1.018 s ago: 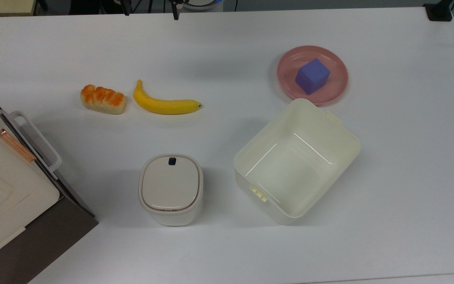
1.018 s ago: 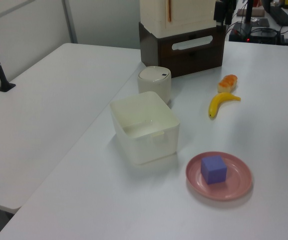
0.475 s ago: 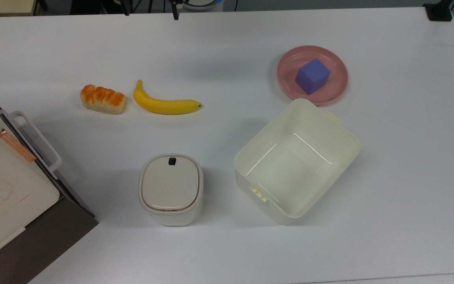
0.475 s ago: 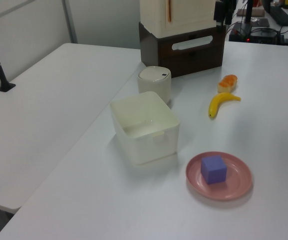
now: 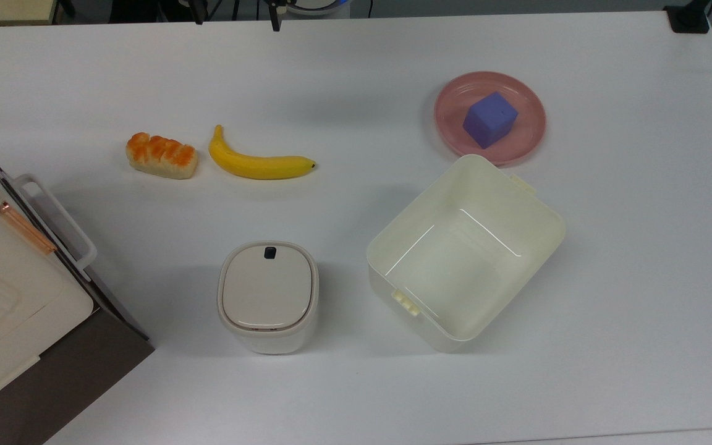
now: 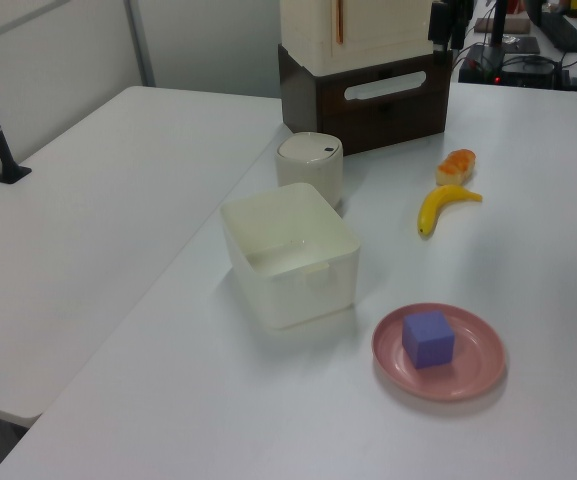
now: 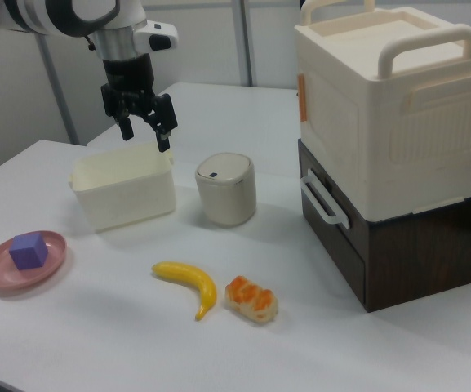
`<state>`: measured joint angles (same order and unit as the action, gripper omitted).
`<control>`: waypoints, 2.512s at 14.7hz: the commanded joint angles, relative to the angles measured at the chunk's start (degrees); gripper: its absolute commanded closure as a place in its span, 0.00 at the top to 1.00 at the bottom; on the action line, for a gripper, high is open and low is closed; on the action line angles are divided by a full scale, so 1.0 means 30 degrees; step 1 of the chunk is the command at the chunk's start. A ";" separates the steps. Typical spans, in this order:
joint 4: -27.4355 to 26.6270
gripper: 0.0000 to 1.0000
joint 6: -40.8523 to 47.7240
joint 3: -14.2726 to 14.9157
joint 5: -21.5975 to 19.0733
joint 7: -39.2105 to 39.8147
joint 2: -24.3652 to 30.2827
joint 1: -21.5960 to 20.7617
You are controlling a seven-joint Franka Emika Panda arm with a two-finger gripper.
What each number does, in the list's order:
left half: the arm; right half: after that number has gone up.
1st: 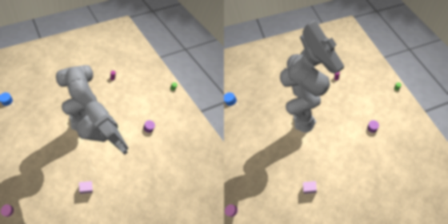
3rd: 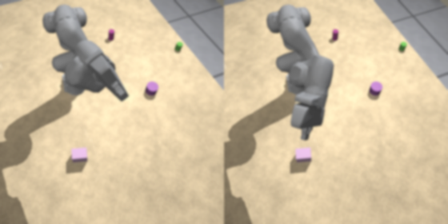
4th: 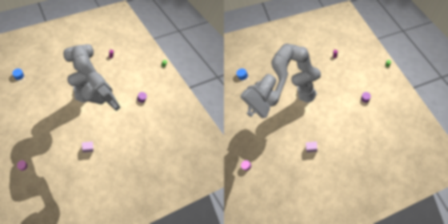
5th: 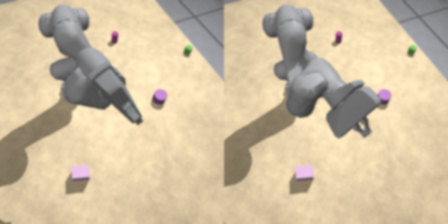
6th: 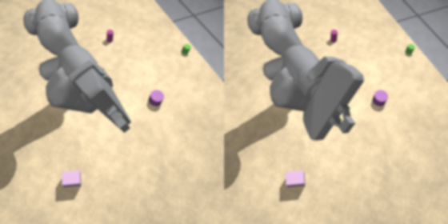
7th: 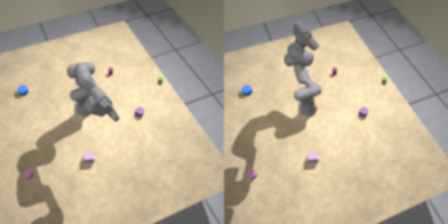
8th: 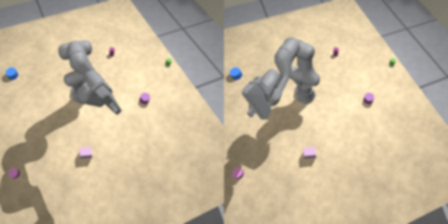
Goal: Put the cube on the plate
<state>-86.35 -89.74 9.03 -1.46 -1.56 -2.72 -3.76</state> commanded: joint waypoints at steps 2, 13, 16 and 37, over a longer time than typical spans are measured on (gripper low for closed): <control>0.0161 1.00 0.0324 0.0126 0.0225 0.0344 0.0028 -0.0094; 0.0015 1.00 0.0382 -0.0020 0.0370 0.0460 0.0057 -0.0211; -0.0015 1.00 0.0499 -0.0020 0.0781 0.2126 0.0116 -0.0182; -0.1040 1.00 0.3694 -0.2593 0.2744 0.2904 -0.0088 -0.5570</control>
<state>-89.23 -79.44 4.59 5.58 14.11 -3.64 -18.74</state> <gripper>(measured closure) 0.000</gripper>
